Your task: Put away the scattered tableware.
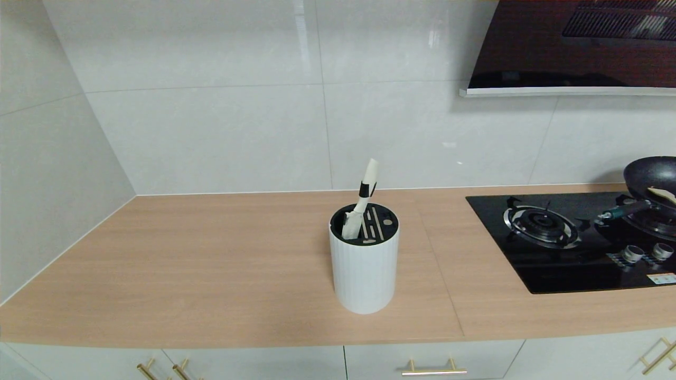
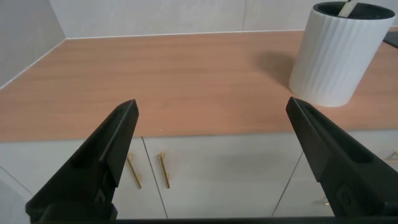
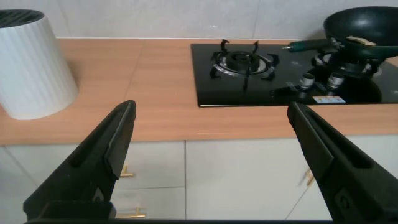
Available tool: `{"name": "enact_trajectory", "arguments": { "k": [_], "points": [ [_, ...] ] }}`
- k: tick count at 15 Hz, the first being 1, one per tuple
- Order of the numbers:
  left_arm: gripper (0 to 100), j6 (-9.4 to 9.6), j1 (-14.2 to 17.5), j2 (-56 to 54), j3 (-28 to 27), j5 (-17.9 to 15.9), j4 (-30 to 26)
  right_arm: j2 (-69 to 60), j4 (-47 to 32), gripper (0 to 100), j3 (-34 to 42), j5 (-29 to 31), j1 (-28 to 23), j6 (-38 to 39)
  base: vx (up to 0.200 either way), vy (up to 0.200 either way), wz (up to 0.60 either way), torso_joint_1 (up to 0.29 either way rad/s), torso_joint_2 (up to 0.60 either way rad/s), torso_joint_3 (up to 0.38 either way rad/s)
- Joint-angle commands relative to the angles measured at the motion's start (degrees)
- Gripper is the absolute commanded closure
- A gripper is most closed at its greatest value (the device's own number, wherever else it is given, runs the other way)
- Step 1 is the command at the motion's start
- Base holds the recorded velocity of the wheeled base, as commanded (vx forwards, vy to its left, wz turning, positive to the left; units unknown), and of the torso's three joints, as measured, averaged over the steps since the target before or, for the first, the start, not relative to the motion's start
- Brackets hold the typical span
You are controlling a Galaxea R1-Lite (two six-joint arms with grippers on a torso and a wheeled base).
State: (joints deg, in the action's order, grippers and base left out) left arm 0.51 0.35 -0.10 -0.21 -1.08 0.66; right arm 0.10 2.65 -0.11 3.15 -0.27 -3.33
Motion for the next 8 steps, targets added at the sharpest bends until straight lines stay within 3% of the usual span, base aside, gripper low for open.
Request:
{"name": "enact_trajectory", "arguments": {
  "k": [1, 8],
  "points": [
    [0, 0.02, 0.0, 0.1, 0.0, -0.1, 0.0, 0.1, 0.0, 0, 0.0, 0.0, 0.0, 0.0, 0.000, 0.000, 0.00, 0.000, 0.00, 0.000],
    [0, -0.07, 0.0, 0.1, 0.0, 0.0, 0.0, 0.0, 0.1, 0, 0.0, 0.4, 0.0, 0.3, 0.000, 0.000, 0.00, 0.000, 0.00, 0.000]
  ]
}}
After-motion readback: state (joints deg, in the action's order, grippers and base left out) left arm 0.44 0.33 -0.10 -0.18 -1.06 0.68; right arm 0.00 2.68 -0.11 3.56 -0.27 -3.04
